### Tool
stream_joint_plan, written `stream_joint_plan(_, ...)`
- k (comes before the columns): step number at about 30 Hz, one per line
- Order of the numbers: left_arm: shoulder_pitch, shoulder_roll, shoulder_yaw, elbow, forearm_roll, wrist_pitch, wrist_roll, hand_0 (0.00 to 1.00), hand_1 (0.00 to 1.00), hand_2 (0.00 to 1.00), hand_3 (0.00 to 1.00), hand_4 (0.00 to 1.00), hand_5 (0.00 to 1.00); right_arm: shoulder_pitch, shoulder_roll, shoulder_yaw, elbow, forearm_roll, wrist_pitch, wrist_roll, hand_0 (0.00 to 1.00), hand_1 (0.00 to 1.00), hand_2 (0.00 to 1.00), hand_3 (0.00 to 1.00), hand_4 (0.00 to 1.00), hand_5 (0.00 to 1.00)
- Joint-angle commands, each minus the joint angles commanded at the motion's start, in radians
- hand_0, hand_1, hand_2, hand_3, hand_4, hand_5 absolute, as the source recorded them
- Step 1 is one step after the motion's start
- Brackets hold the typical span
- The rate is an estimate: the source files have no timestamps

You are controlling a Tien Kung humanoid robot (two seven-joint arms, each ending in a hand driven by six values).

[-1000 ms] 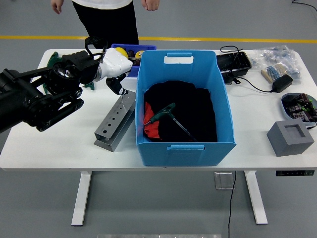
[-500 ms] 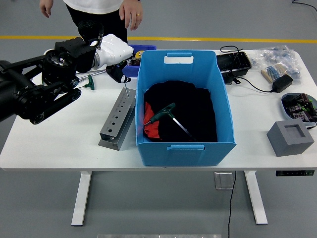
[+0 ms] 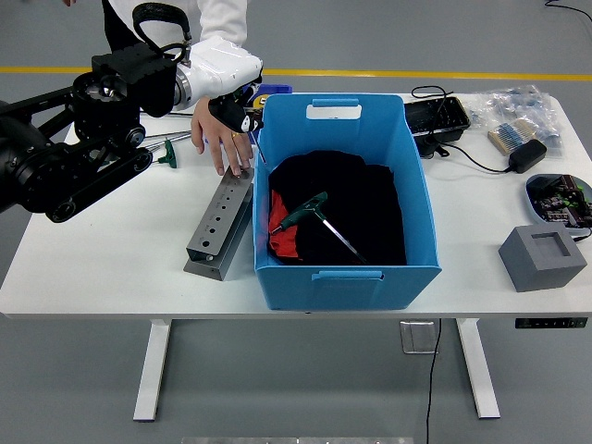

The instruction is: Lift tool from toolbox,place it in box,lift tool from toolbox,place it in box

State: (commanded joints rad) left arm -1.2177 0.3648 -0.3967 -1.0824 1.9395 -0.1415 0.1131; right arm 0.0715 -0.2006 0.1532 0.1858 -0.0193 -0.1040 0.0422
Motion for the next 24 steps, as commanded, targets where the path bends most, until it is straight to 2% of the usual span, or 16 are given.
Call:
stream_joint_plan(6, -0.045, 0.009, -0.017, -0.053, 0.033, -0.005, 0.001, 0.207, 0.039, 0.066, 0.072, 0.756, 0.444, 0.002, -0.002, 0.001, 0.0, 0.004, 0.0, 0.001, 0.673, 0.641, 0.718, 0.572, 0.775, 0.715)
stream_joint_plan(10, -0.048, -0.005, -0.035, -0.08, -0.011, 0.011, 0.0, 0.207, 0.039, 0.066, 0.072, 0.75, 0.438, 0.001, -0.002, 0.001, 0.0, 0.003, 0.0, 0.0, 0.673, 0.642, 0.717, 0.572, 0.776, 0.715)
stream_joint_plan(13, -0.048, -0.029, 0.003, -0.082, -0.065, 0.023, -0.005, 0.207, 0.039, 0.066, 0.072, 0.75, 0.438, 0.001, 0.0, -0.003, 0.0, 0.006, 0.0, 0.0, 0.673, 0.642, 0.717, 0.572, 0.776, 0.715)
stream_joint_plan(20, -0.03, -0.13, 0.159, -0.009, -0.129, 0.026, -0.011, 0.215, 0.039, 0.066, 0.073, 0.743, 0.431, 0.0, 0.003, -0.036, 0.003, 0.016, 0.001, 0.0, 0.673, 0.642, 0.717, 0.572, 0.777, 0.716)
stream_joint_plan(21, -0.026, -0.14, 0.173, -0.001, -0.135, 0.023, -0.01, 0.269, 0.148, 0.17, 0.225, 0.732, 0.408, 0.0, 0.003, -0.04, 0.003, 0.019, 0.001, 0.0, 0.673, 0.641, 0.718, 0.573, 0.778, 0.717)
stream_joint_plan(24, -0.013, -0.166, 0.206, 0.019, -0.146, 0.016, -0.016, 0.269, 0.148, 0.17, 0.225, 0.732, 0.408, -0.001, 0.003, -0.054, 0.004, 0.026, 0.001, -0.001, 0.673, 0.641, 0.718, 0.573, 0.778, 0.717)
